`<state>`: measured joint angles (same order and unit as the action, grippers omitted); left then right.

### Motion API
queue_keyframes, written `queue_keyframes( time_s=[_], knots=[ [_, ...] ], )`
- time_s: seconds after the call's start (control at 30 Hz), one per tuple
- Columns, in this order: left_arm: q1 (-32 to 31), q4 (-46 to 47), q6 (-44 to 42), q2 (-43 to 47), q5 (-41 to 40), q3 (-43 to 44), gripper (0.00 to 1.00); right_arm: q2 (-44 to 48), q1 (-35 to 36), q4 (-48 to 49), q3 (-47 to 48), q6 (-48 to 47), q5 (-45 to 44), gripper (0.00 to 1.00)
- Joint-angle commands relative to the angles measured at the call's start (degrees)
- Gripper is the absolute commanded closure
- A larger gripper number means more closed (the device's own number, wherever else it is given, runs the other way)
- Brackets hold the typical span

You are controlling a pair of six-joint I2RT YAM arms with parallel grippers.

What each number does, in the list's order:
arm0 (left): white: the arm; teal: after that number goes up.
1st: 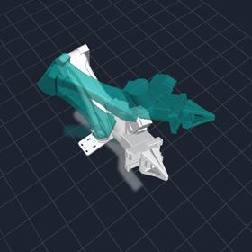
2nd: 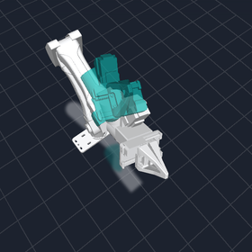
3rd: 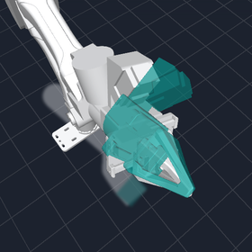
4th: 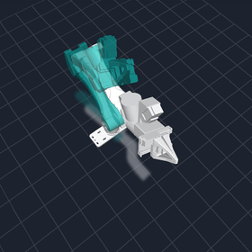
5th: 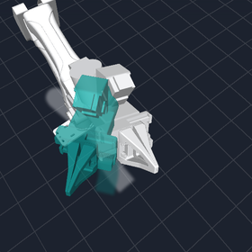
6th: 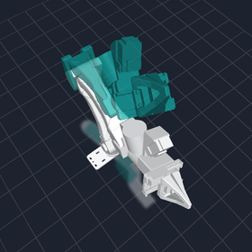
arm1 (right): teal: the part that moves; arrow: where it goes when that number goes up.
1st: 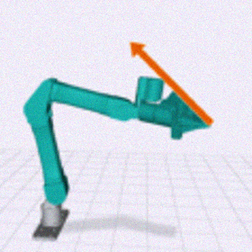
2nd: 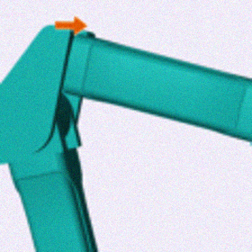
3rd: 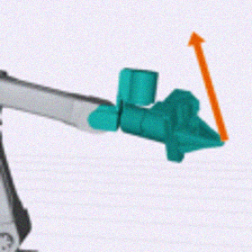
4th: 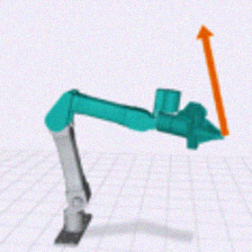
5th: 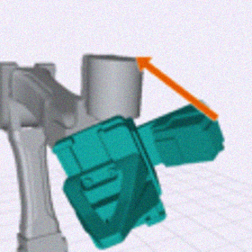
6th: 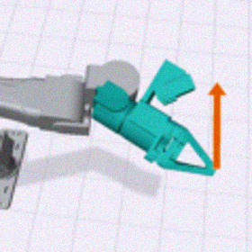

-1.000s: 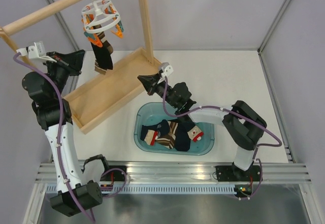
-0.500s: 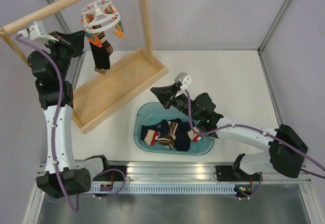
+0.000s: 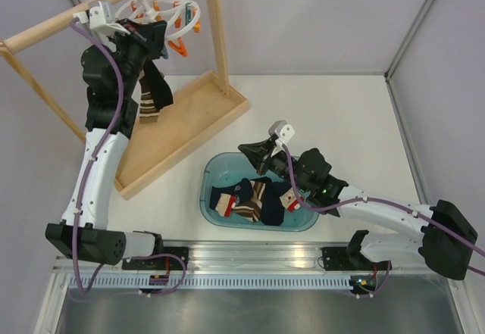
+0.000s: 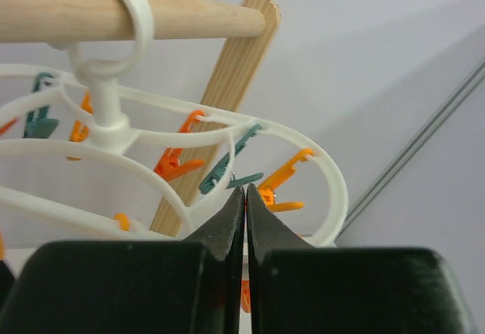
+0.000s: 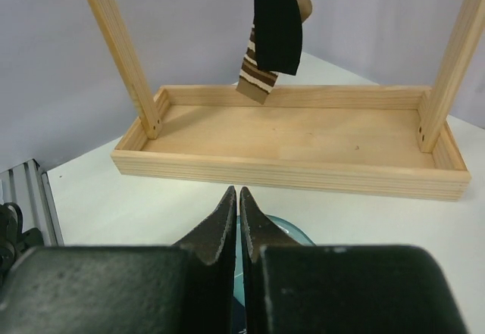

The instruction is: Remove the socks clipped to the hanger

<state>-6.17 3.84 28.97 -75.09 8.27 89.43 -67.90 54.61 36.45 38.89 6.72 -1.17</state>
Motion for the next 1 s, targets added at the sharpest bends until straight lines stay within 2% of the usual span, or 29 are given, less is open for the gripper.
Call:
queue_keyframes(
  time_s=[0.0, 0.3, 0.53, 0.63, 0.83, 0.97],
  knots=[
    [-3.92, 1.88, -4.36, -3.21, -3.52, 2.86, 0.98, 2.33, 0.32, -0.59, -1.36, -0.48, -1.64, 0.95],
    [-12.36, 1.97, -8.58, -12.87, -7.04, 9.97, 0.98, 7.16, 0.24, -2.08, -5.05, 0.49, -3.84, 0.95],
    [-15.80, 1.18, -10.07, -20.00, -7.66, 19.19, 0.98, 10.41, 0.32, -3.84, -7.16, 0.84, -5.68, 0.95],
    [-17.73, 1.17, -12.61, -20.71, -7.83, 20.61, 0.98, 11.73, 0.32, -4.01, -7.95, 1.28, -6.56, 0.95],
    [-24.75, -2.06, -19.45, -21.50, 0.69, 27.28, 0.98, 12.00, 0.23, -5.07, -8.66, 1.10, -8.32, 0.95],
    [-31.34, -7.08, -24.31, -18.96, 1.92, 24.41, 0.98, 12.44, 0.24, -5.16, -9.01, 1.10, -9.81, 0.95]
  ],
)
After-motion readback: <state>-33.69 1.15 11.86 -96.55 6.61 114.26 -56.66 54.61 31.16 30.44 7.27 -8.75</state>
